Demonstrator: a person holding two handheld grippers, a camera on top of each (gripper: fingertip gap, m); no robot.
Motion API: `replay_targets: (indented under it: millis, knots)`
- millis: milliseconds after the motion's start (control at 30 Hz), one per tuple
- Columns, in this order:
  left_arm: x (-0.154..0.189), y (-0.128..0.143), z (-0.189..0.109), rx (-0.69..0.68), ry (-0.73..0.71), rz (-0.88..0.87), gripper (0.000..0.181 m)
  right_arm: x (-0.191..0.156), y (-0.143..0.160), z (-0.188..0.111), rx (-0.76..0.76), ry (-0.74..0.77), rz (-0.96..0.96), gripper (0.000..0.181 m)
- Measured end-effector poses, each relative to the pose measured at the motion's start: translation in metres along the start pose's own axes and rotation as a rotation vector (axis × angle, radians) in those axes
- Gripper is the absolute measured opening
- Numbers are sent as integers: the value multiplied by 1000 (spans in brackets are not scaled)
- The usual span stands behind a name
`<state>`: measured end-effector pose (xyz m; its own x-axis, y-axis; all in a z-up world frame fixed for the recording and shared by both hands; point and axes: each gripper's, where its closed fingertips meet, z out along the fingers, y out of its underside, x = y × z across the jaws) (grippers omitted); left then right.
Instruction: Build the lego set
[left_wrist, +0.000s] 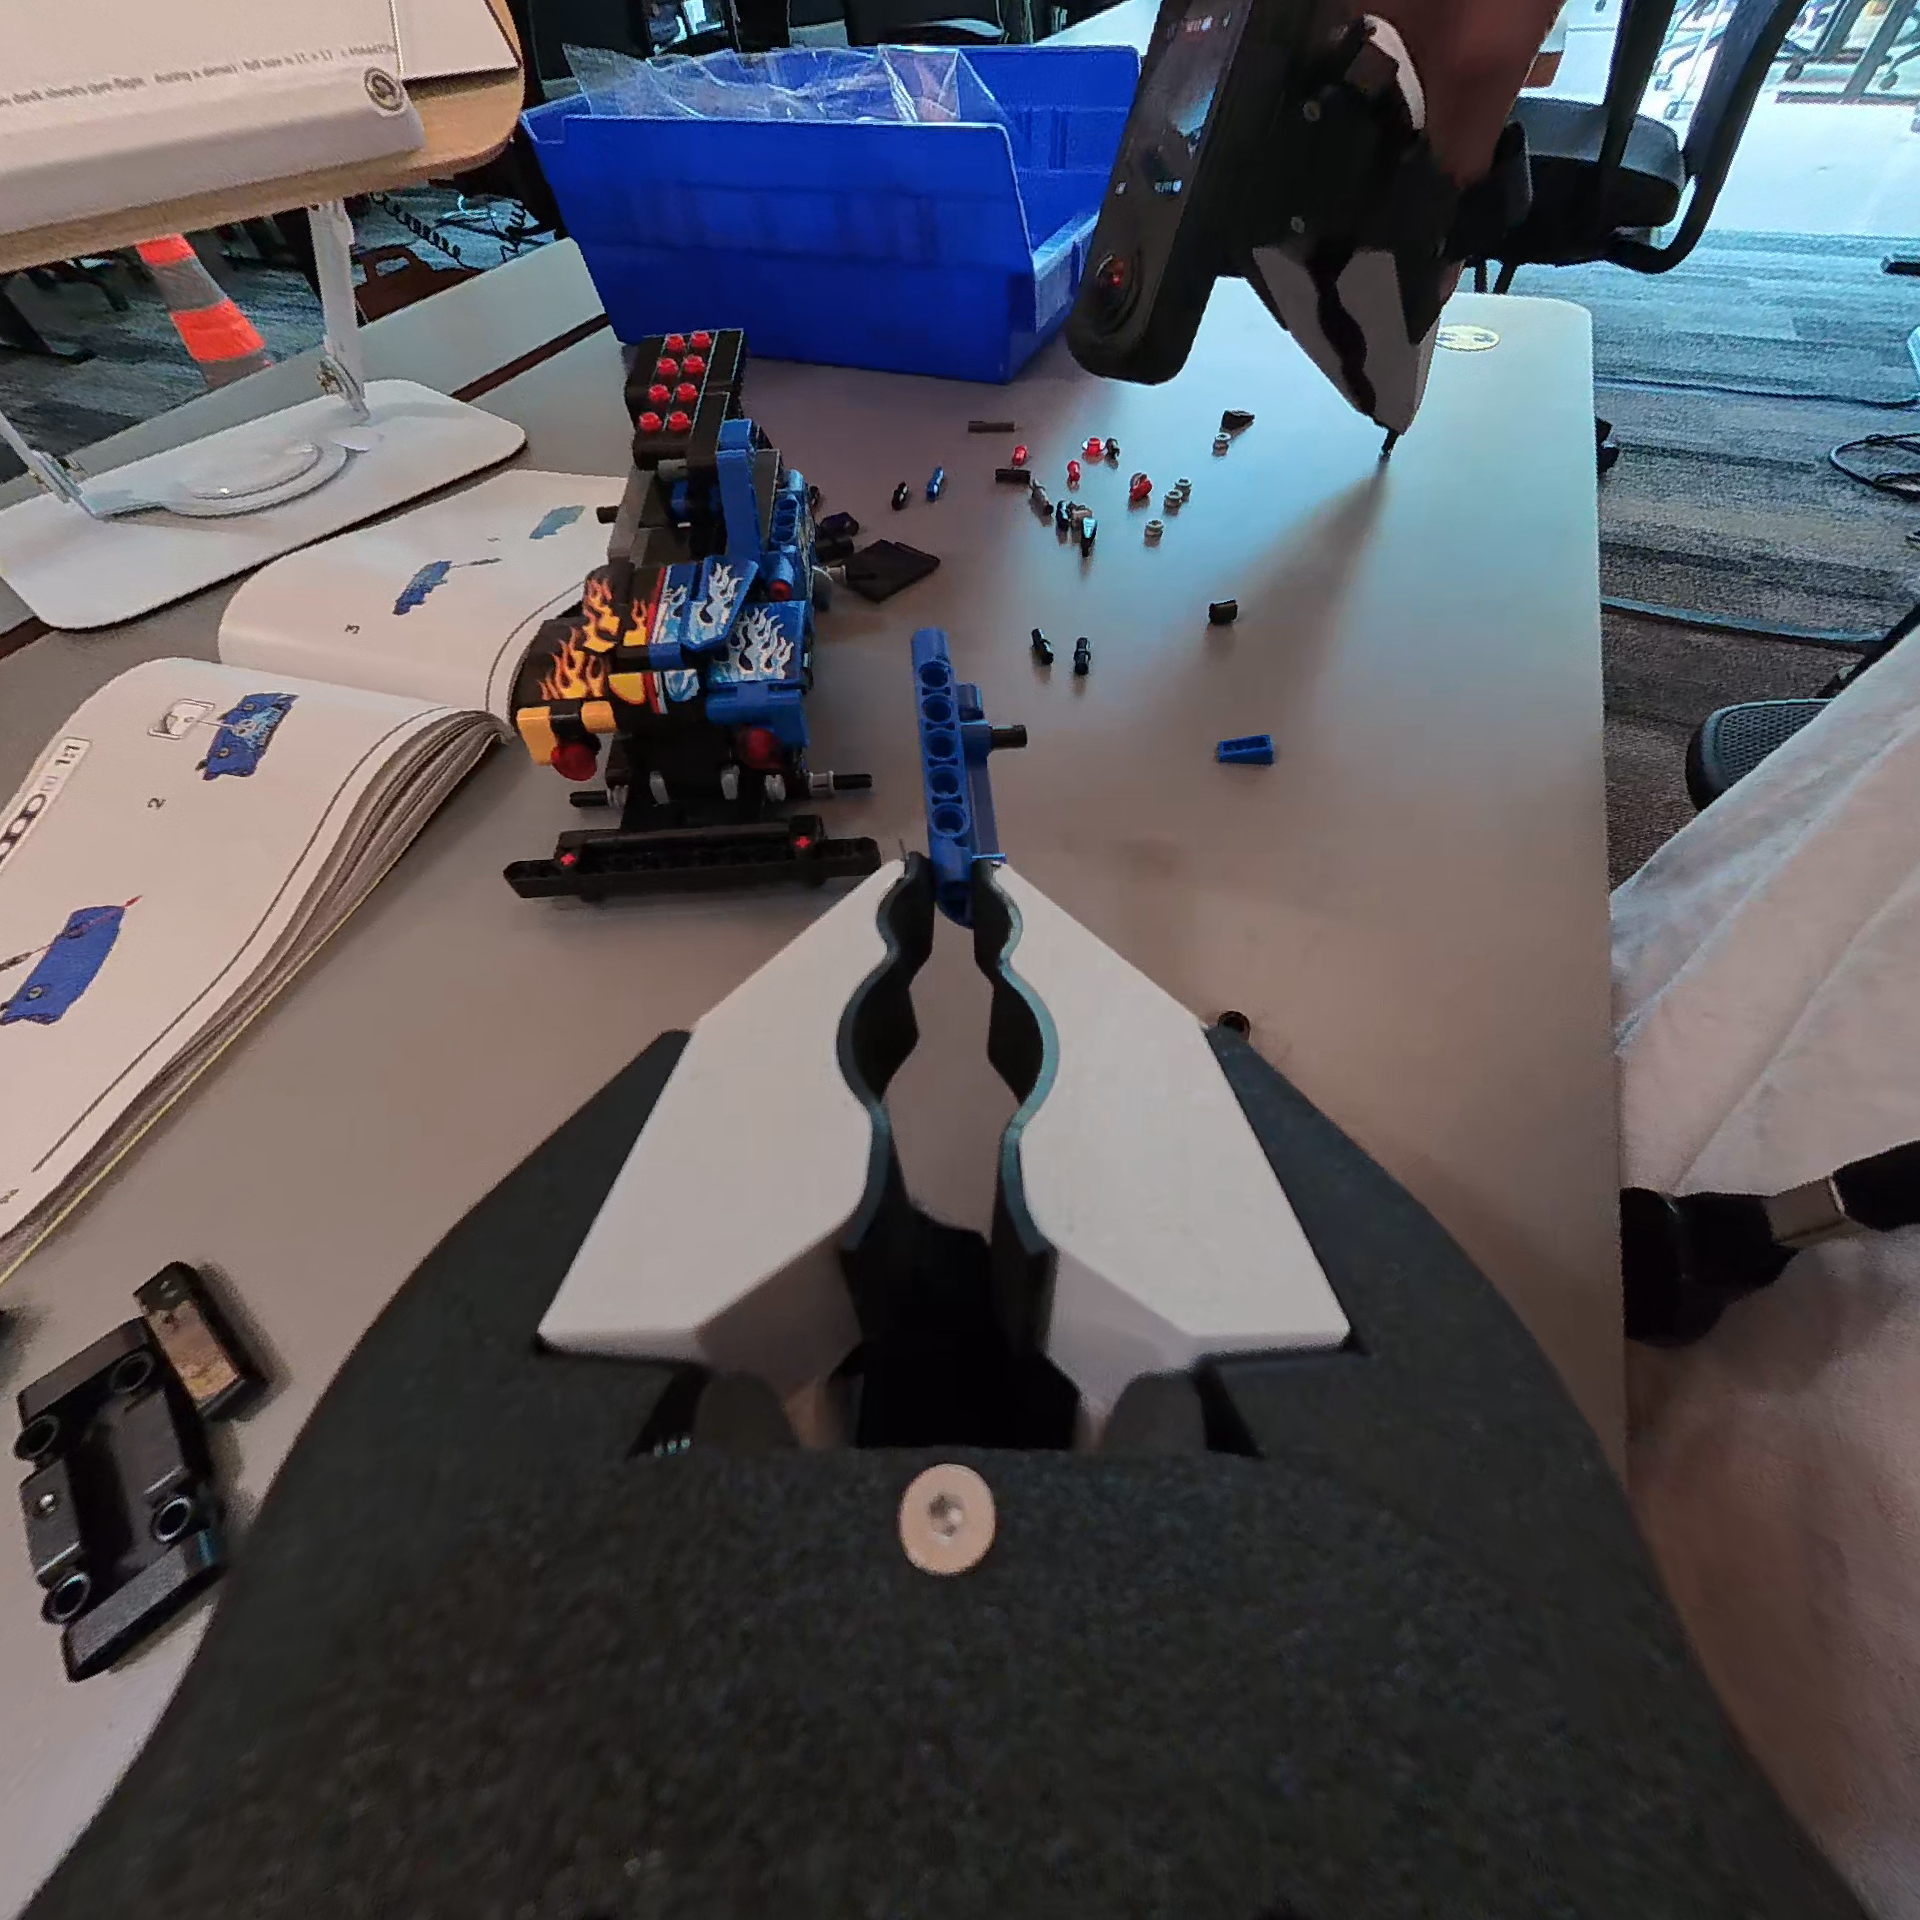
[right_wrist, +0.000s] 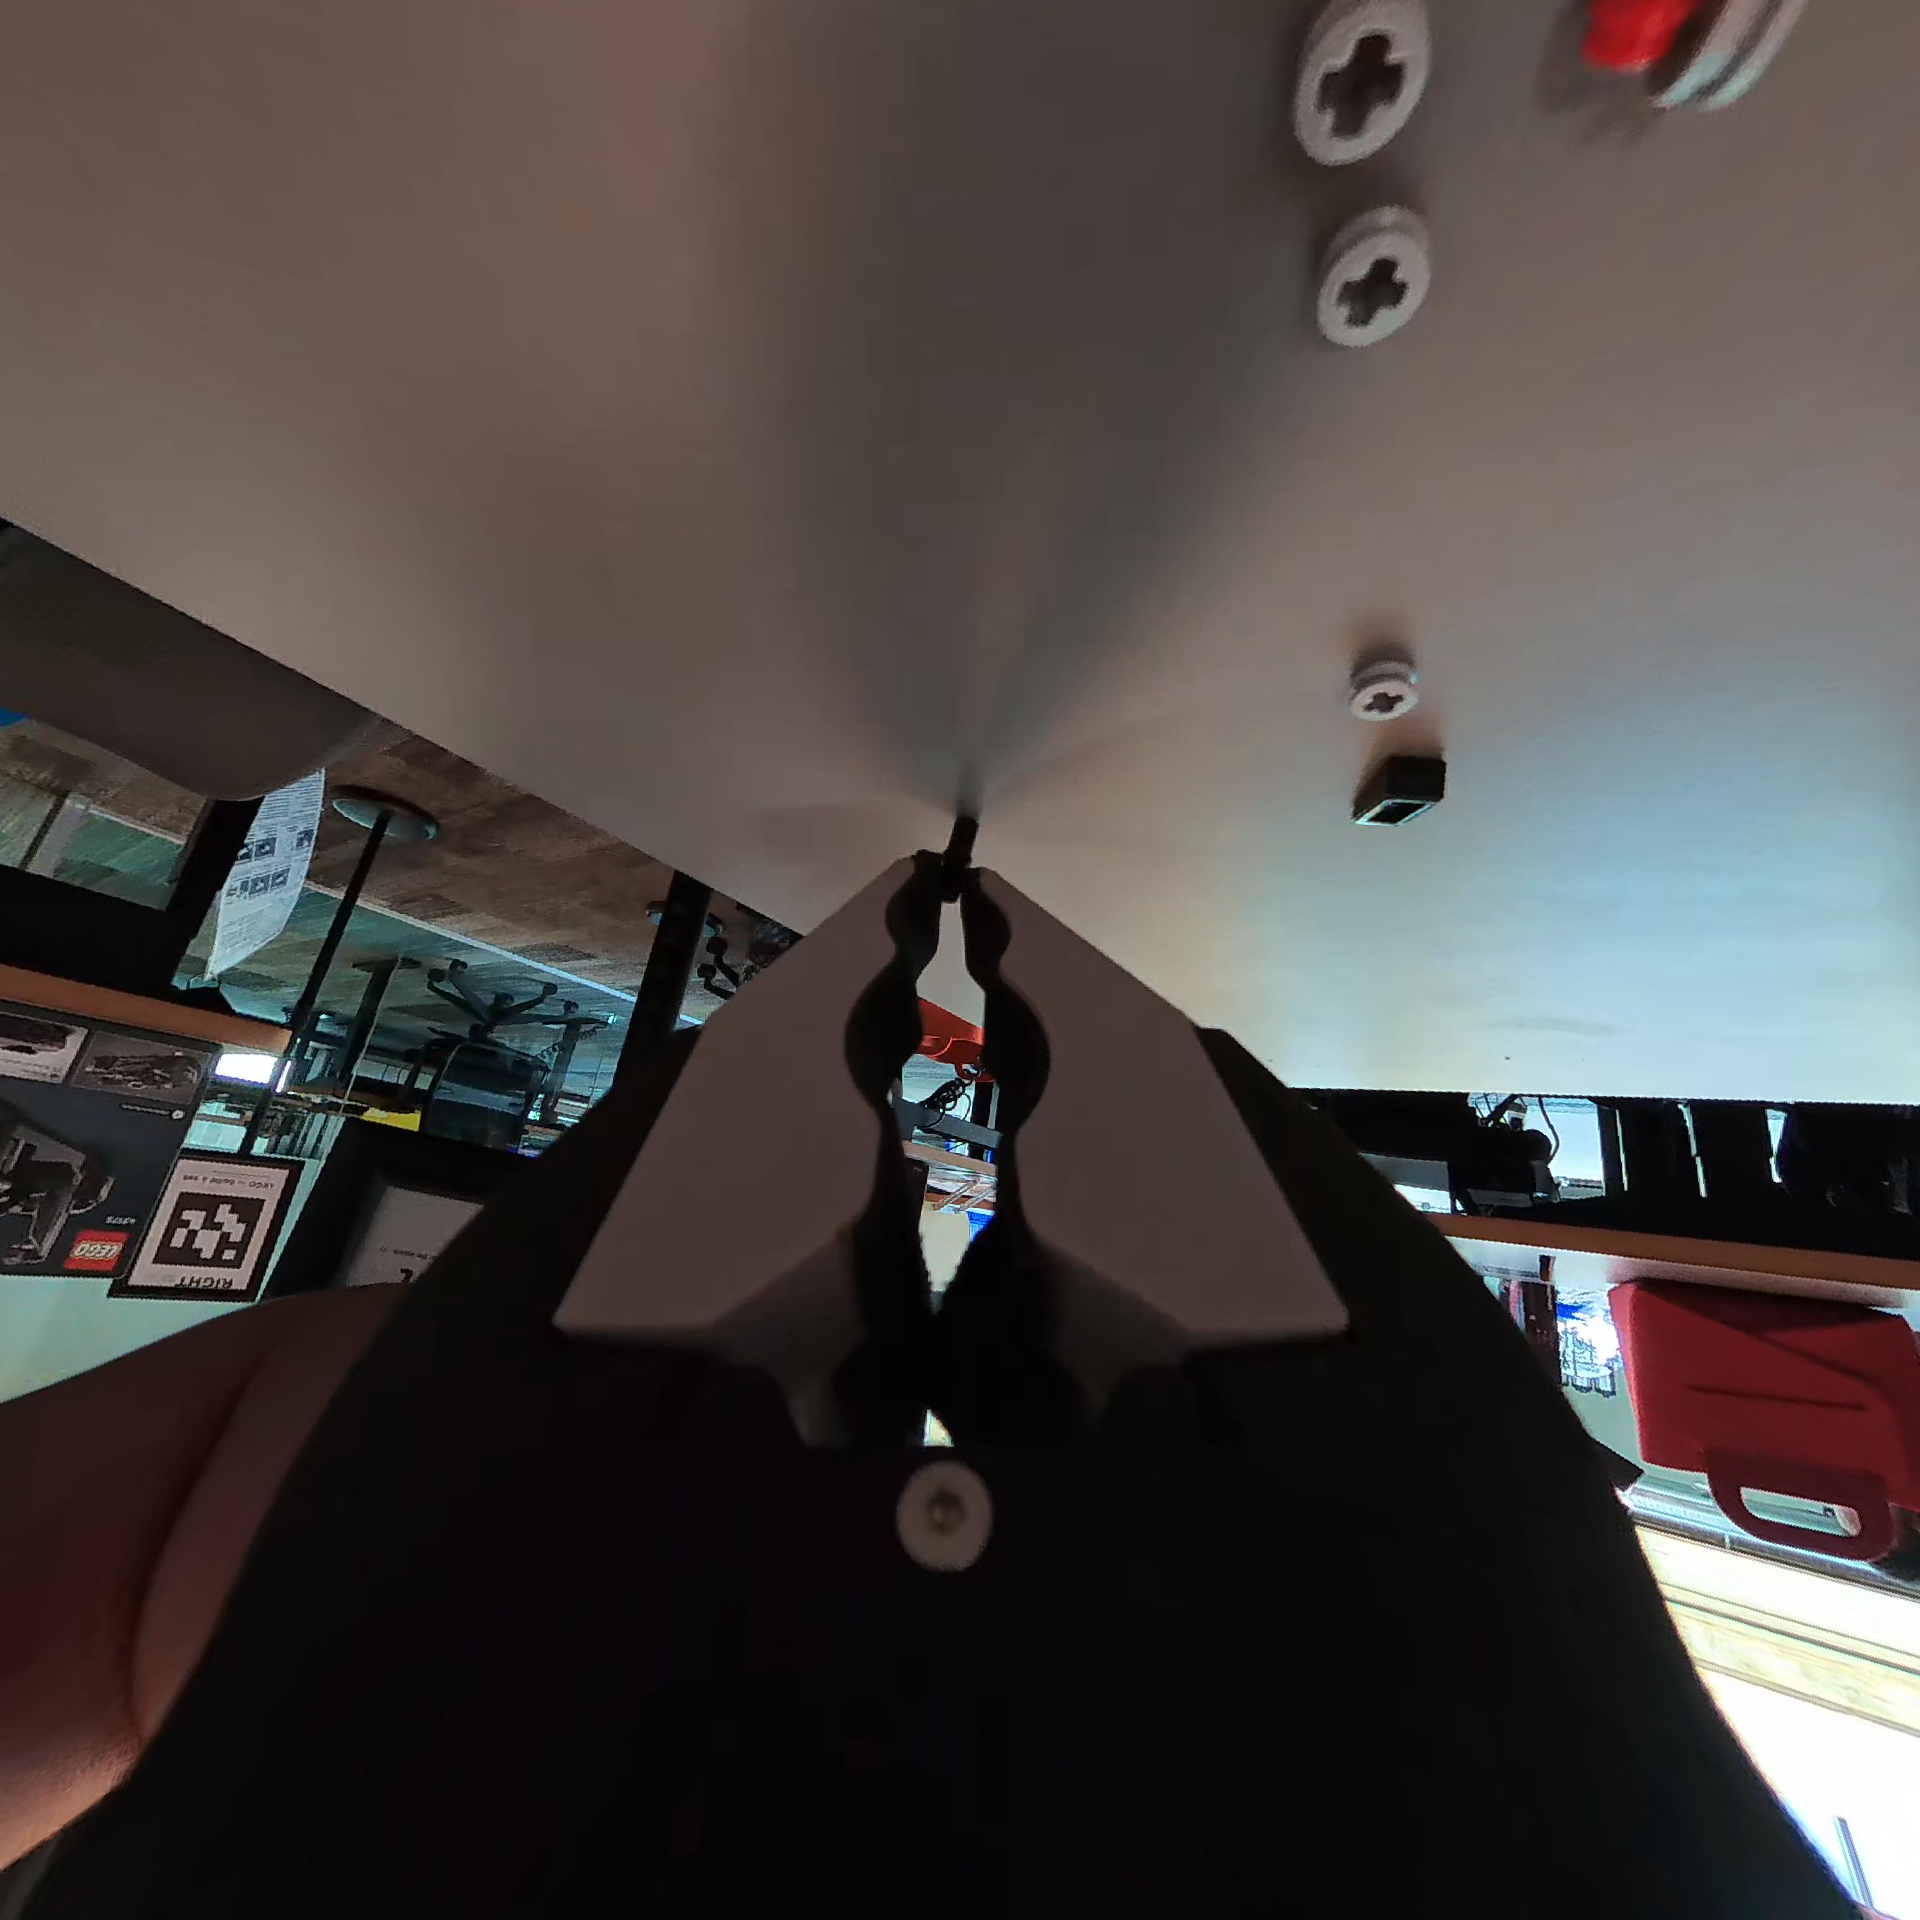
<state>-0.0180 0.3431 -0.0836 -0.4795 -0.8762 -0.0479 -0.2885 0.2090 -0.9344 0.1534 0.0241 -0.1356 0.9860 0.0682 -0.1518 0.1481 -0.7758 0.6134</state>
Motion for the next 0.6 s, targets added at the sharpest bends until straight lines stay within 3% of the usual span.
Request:
replay_targets:
  millis: [33, 600]
  knots:
    - [0, 0, 0, 0, -1, 1, 6, 1, 0, 0, -1, 1, 0, 3]
    - [1, 1, 1, -7, 2, 8, 6, 4, -3, 2, 37, 47, -7, 5]
